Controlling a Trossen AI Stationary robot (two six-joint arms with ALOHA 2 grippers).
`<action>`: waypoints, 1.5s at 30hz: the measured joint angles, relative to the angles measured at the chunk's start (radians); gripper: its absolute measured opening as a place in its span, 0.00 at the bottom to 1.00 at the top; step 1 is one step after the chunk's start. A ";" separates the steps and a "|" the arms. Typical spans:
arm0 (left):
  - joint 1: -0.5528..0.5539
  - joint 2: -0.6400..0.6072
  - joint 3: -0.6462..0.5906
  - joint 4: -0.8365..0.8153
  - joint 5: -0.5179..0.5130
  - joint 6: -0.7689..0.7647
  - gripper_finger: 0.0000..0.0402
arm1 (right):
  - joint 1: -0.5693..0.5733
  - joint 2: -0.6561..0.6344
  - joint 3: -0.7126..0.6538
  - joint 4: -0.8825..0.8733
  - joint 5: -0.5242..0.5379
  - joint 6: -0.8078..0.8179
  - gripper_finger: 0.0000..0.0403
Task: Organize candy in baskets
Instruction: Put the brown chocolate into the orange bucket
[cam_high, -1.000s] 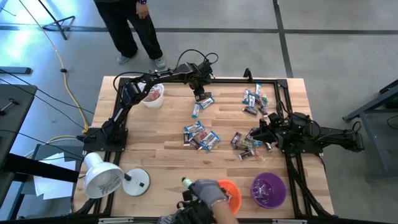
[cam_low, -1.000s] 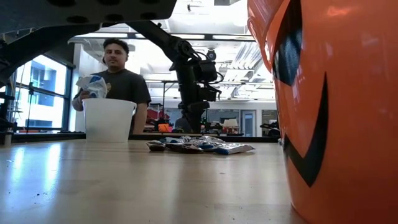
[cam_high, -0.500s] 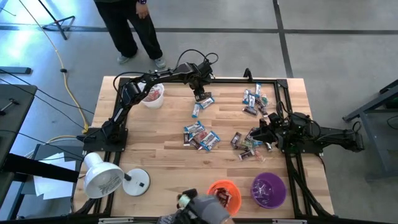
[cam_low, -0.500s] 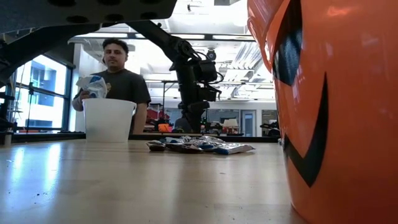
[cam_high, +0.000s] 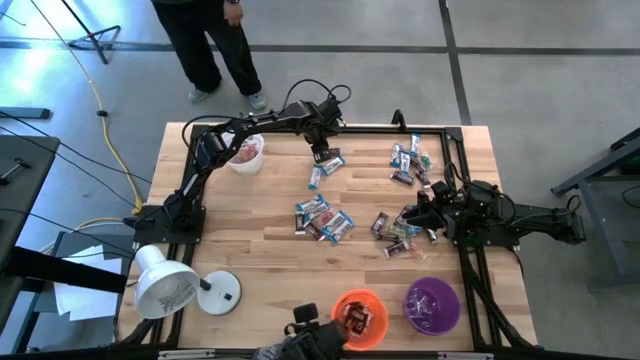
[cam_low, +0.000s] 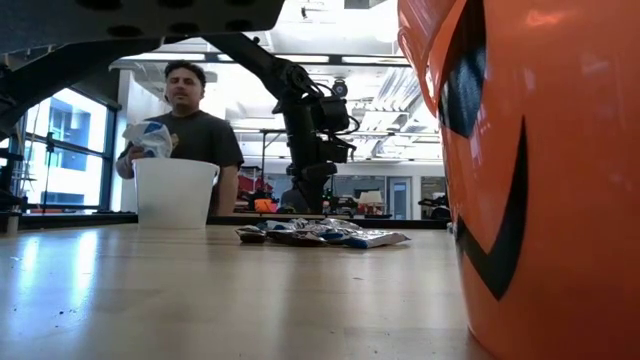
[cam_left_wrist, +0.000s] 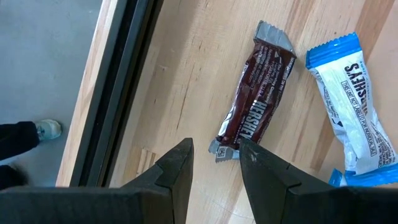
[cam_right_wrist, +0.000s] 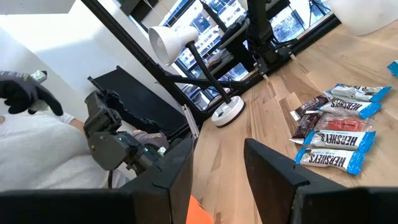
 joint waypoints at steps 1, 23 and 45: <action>0.000 0.000 0.000 0.000 0.000 0.000 0.29 | 0.000 0.000 0.000 0.000 0.000 0.000 0.34; 0.000 0.000 0.000 -0.001 -0.002 0.060 0.29 | 0.000 0.000 0.000 0.000 0.000 0.000 0.34; -0.001 0.000 0.000 -0.006 0.048 0.046 0.29 | 0.000 0.000 0.000 0.000 0.000 0.000 0.34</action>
